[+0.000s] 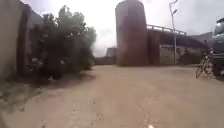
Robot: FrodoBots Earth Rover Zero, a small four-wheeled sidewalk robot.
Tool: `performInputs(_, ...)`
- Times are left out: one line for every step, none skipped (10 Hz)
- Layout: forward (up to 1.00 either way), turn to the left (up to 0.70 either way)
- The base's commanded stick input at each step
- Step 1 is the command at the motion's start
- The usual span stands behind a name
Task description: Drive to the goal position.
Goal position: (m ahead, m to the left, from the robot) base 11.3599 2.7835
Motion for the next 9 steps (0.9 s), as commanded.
performInputs(1.00,0.00)
performInputs(1.00,0.00)
performInputs(1.00,0.00)
performInputs(1.00,0.00)
performInputs(1.00,0.00)
performInputs(1.00,0.00)
performInputs(1.00,0.00)
performInputs(1.00,0.00)
performInputs(1.00,0.00)
